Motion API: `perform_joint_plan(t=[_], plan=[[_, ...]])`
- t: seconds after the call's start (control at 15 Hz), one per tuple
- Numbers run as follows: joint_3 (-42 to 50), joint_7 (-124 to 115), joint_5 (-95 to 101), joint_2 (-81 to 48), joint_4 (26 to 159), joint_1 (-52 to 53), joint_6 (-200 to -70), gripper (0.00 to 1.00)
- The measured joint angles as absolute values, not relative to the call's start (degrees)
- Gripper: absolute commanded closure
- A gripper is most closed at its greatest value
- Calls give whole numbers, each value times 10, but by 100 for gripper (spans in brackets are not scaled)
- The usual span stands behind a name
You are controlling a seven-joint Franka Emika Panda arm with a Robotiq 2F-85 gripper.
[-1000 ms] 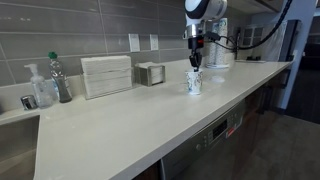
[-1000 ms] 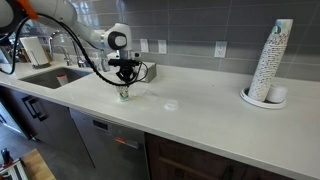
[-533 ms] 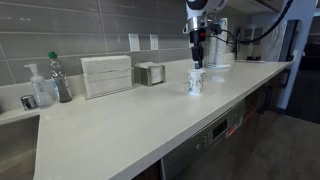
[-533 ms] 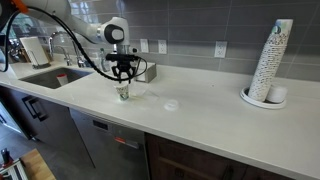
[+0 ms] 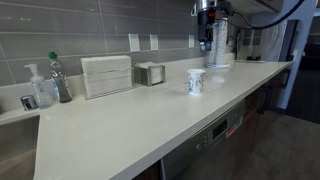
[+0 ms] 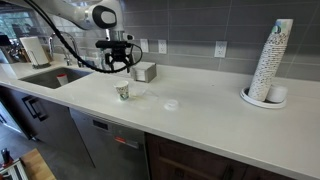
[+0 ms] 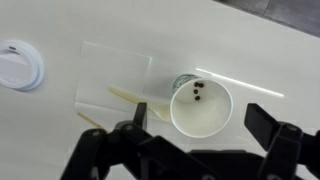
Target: Shift the cup to the left
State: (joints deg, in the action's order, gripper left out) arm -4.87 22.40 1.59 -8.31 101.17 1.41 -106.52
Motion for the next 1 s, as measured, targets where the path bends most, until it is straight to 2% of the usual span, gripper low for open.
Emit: perform_joint_plan(t=[0.6, 1.0], plan=[[-31, 32, 19, 108, 1186, 11, -1108, 0], [-10, -11, 20, 237, 1260, -10, -1098, 0]])
